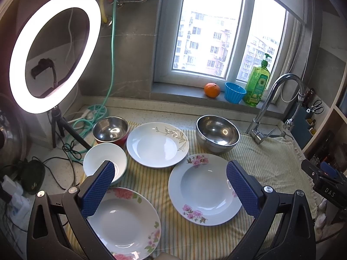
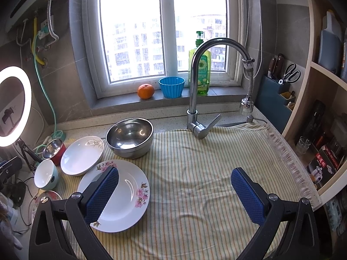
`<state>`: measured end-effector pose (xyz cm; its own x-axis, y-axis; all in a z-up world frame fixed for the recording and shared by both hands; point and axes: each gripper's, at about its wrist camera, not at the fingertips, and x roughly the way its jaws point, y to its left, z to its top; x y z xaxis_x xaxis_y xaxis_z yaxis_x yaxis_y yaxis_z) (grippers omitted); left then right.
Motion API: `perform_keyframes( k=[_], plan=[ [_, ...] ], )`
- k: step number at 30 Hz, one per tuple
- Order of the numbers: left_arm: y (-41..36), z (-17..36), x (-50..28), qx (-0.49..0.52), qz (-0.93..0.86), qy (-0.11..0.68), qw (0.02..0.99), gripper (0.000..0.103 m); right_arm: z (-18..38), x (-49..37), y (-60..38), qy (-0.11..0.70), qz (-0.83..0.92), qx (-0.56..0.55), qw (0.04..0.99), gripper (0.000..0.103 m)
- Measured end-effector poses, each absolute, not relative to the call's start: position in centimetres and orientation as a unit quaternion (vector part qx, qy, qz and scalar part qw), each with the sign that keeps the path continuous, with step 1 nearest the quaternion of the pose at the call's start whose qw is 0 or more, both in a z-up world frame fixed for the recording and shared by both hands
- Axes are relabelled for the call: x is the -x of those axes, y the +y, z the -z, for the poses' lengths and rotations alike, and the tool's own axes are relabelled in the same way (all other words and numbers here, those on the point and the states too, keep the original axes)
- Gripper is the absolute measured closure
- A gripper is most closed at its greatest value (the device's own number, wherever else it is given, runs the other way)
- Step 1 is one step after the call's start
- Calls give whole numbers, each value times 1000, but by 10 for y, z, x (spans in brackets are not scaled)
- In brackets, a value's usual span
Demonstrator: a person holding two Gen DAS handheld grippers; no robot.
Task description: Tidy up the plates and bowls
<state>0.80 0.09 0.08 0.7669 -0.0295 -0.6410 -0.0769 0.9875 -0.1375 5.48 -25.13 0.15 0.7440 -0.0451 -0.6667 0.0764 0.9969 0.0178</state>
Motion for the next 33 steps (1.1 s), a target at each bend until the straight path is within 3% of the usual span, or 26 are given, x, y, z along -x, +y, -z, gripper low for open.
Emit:
perform_keyframes(
  k=[33],
  plan=[
    [0,3,-12,77,-12,344,936,1,5,-64,-249,365,31,-19,930,0]
  ],
)
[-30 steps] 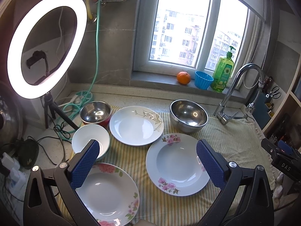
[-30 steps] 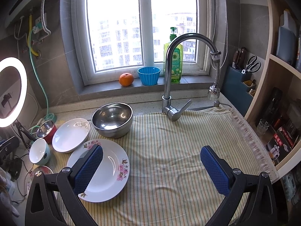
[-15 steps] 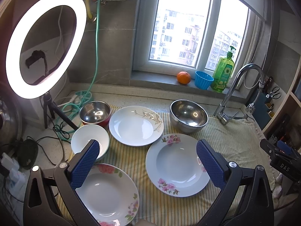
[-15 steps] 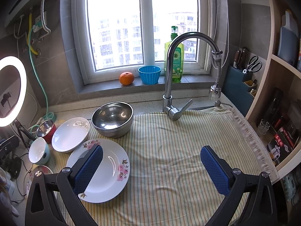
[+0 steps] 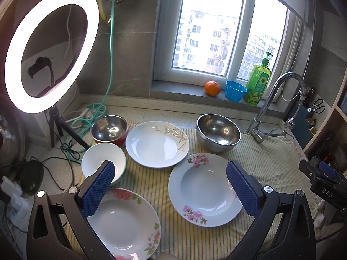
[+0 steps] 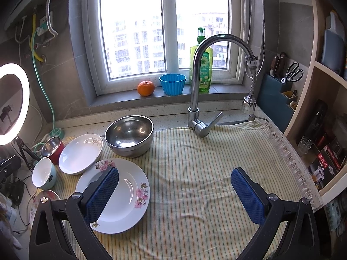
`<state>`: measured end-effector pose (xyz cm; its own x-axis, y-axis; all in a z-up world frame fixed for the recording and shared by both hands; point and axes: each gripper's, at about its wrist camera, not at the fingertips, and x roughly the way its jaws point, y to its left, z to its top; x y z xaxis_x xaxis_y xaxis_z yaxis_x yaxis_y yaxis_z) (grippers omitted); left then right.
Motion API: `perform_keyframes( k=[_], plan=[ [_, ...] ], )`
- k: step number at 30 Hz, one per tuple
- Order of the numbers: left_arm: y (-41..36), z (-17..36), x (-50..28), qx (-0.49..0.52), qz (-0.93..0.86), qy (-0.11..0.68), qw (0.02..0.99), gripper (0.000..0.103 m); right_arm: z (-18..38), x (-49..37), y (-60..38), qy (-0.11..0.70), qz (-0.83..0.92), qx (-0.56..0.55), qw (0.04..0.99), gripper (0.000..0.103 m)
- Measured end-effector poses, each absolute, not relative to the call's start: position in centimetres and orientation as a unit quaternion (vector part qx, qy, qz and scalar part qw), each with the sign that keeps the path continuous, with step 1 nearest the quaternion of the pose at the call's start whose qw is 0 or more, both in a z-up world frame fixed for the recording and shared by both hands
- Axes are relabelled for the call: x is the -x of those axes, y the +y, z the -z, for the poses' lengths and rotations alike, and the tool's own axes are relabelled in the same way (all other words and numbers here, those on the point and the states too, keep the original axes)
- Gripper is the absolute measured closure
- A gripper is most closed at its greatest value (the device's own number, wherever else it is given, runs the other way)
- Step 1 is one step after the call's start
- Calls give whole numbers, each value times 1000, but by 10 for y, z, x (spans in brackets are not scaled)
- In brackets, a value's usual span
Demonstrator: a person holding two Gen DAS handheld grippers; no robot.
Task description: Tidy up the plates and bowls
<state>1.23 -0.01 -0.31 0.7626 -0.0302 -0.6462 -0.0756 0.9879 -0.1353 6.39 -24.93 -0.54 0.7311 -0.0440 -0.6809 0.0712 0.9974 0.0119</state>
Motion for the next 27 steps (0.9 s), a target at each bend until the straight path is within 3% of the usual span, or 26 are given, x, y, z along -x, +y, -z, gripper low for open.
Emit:
perform_keyframes(
  k=[27],
  plan=[
    [6,31,-26,95,-18,393,915,1,31,-73,-251,382,-1,-5,924,0]
  ],
)
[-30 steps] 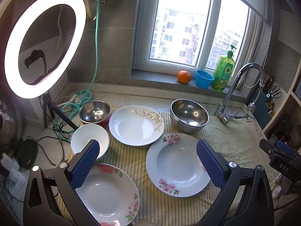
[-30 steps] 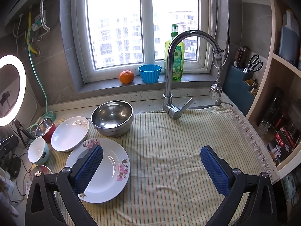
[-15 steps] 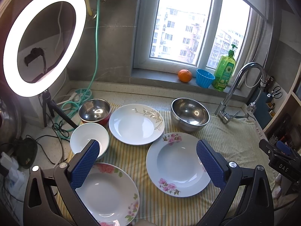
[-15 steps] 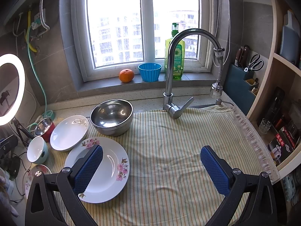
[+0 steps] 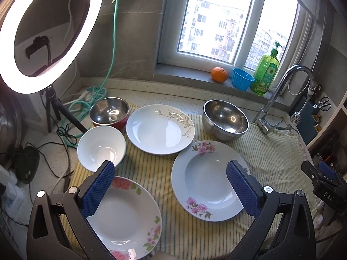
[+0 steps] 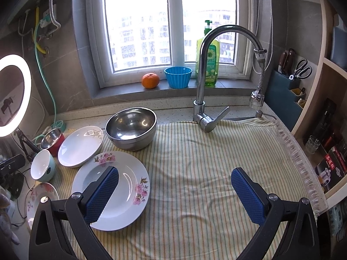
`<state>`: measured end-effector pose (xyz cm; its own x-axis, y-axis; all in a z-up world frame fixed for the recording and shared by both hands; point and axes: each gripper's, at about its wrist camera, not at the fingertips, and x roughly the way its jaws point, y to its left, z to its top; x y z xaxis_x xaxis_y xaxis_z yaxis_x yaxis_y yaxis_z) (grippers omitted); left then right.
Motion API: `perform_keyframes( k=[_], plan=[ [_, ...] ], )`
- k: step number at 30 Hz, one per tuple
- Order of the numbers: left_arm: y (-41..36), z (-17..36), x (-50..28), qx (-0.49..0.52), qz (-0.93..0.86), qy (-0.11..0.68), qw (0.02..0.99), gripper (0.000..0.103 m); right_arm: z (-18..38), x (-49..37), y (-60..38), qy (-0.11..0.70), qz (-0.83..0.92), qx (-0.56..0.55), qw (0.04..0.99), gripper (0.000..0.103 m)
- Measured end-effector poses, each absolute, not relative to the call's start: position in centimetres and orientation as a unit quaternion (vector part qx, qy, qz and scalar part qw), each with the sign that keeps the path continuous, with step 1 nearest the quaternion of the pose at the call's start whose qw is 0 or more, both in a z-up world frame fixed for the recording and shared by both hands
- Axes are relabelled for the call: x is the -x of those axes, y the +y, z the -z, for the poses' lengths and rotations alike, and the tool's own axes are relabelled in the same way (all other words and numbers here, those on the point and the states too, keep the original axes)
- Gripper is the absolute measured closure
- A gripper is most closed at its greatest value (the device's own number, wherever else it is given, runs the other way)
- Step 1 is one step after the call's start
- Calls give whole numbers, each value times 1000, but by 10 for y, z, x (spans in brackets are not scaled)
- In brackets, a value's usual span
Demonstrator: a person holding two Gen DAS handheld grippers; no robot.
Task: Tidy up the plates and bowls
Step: 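Close both grippers on the rim of the pink-flower deep plate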
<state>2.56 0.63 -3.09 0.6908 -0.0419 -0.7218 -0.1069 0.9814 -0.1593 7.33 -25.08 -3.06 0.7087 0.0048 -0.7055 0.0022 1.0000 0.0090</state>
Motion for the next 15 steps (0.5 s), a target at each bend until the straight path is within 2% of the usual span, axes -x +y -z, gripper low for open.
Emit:
perform_keyframes(
  k=[4,5,7,9,11,13,15],
  plan=[
    [7,42,-29,102,-12,408,907,6,45,-79,-252,392,-21,-6,920,1],
    [7,46,-31,108,-7,415,903,9,49,-81,-253,398,-26,-9,917,5],
    [10,55,-35,121,-3,429,895,15,59,-88,-254,417,-40,-19,908,19],
    [11,65,-38,130,3,443,887,26,69,-95,-257,438,-51,-31,897,40],
    [12,74,-42,146,13,457,877,42,79,-102,-258,454,-59,-41,888,46],
    [14,84,-46,169,23,474,864,49,86,-106,-258,465,-69,-47,881,47],
    [14,93,-49,185,26,487,853,49,94,-111,-258,477,-86,-54,873,49]
  ],
)
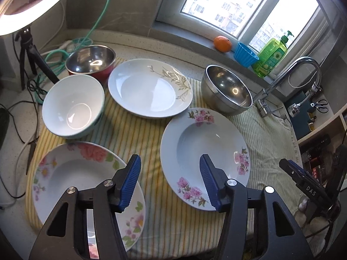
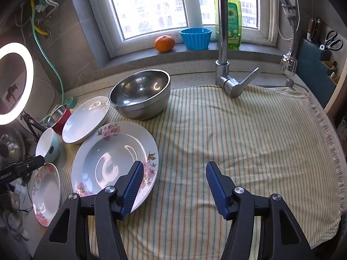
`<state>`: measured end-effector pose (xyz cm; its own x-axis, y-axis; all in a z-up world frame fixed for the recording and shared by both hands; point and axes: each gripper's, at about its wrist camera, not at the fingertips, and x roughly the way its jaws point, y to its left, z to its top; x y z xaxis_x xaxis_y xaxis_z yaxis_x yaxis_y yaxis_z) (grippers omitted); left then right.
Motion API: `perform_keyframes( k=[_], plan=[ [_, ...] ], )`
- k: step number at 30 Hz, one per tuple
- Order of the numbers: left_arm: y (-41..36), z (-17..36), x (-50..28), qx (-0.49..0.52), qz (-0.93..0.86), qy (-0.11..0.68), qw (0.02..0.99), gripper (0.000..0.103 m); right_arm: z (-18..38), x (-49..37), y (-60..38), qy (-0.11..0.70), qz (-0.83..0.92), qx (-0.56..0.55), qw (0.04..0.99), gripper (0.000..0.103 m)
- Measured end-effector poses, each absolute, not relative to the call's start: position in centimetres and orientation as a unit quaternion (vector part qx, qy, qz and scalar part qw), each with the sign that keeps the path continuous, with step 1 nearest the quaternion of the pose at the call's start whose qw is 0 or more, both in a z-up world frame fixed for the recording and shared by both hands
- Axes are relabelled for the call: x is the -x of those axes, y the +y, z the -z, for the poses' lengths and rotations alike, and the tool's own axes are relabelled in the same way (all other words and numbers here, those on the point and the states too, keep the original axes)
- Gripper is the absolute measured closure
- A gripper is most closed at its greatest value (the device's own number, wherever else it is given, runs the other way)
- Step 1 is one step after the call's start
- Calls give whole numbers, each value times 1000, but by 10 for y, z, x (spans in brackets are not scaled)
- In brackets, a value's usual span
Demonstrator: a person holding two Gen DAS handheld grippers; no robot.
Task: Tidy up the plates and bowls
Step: 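Close both grippers on the rim of the pink-flower deep plate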
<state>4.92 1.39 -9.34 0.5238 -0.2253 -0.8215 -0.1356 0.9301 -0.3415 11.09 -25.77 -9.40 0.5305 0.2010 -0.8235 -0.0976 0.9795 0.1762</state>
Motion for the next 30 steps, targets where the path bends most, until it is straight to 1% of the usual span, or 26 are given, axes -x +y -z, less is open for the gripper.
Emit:
perform_keyframes(
  k=[1,3,5,6,7,8,12,16,23,25,30],
  plan=[
    [13,97,-51,184,27,492,851,51,98,-114,-257,483,-92,-58,869,51],
    [10,101,-55,177,26,498,849,54,109,-121,-257,496,-105,-67,859,60],
    [10,107,-59,183,29,506,842,57,120,-129,-257,512,-115,-81,848,66],
    [10,110,-62,187,31,510,839,57,125,-132,-258,518,-121,-89,842,69],
    [9,113,-64,190,33,514,836,61,130,-135,-258,524,-125,-95,837,69],
    [9,116,-67,190,32,518,833,62,134,-138,-258,530,-128,-100,833,70],
    [8,130,-79,195,29,538,820,62,148,-150,-261,547,-140,-119,817,79],
    [11,139,-89,213,27,549,808,62,160,-162,-268,561,-144,-145,802,79],
    [12,143,-99,208,18,549,809,62,171,-176,-270,578,-163,-172,780,80],
    [13,146,-100,209,17,552,807,62,173,-178,-268,582,-169,-175,776,82],
    [13,151,-105,214,21,559,801,63,175,-181,-264,583,-174,-174,774,82]
  ],
)
